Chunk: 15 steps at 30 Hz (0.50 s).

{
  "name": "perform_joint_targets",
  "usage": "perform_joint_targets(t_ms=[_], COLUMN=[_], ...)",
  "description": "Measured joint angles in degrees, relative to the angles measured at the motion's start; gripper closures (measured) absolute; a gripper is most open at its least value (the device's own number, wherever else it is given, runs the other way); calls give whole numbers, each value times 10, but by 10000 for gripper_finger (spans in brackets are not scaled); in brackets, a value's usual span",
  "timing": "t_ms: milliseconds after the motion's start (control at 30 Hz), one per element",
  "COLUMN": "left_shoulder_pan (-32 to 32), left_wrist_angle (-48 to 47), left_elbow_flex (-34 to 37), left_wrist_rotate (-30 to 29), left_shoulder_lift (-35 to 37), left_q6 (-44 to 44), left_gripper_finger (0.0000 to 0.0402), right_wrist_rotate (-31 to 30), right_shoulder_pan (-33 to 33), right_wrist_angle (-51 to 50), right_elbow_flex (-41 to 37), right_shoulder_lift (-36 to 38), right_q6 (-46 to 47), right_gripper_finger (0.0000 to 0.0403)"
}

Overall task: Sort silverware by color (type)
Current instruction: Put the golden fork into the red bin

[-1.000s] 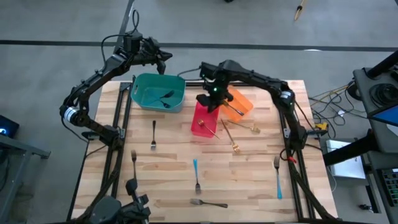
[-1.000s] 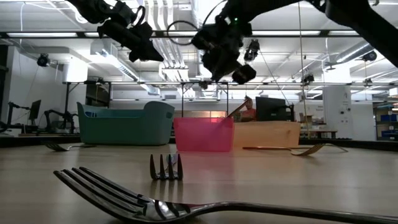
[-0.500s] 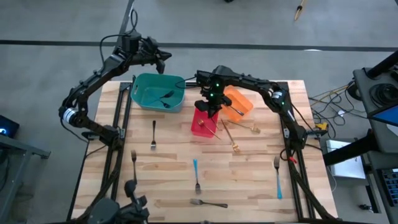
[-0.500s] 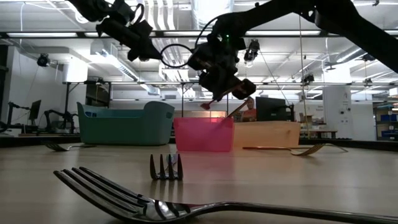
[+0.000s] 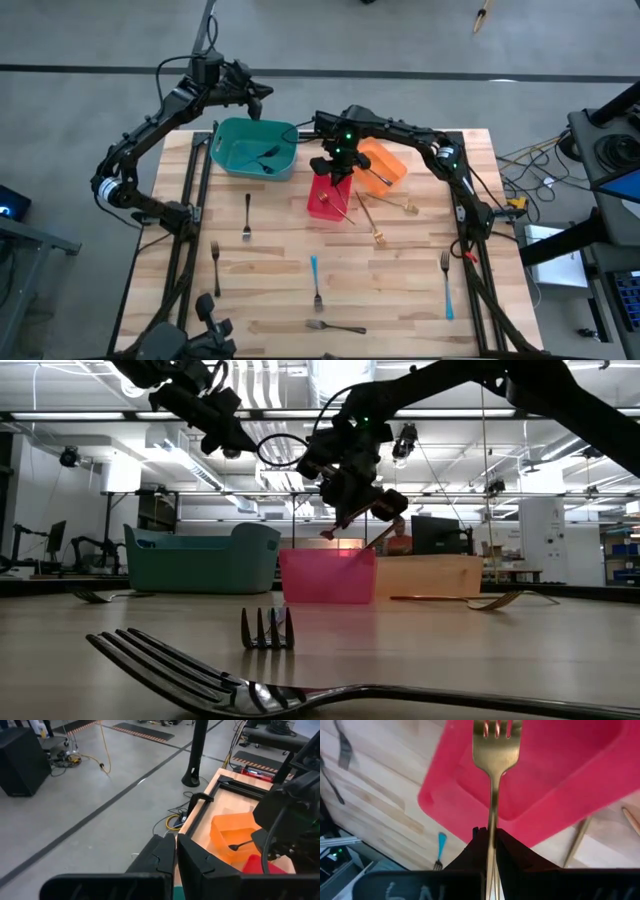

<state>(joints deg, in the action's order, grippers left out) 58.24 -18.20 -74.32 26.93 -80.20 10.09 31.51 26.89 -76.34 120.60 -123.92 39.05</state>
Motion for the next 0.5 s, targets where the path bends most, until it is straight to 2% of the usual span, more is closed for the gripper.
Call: perform_joint_targets(t_ms=[133,333,500], left_shoulder_pan=[0,0,0], left_wrist_angle=[1,9,13], left_elbow_flex=[0,0,-13], left_wrist_rotate=[-9,-10,-10], left_shoulder_lift=[0,6,11], left_q6=[11,-51,-44], left_gripper_finger=[402,402,402], right_wrist_rotate=[0,0,-1], right_shoulder_pan=[-1,-5,-5], right_wrist_angle=[1,22,44], right_elbow_flex=[-7,-13,-16], right_shoulder_lift=[0,0,-1], right_q6=[0,2,10], right_gripper_finger=[390,390,390])
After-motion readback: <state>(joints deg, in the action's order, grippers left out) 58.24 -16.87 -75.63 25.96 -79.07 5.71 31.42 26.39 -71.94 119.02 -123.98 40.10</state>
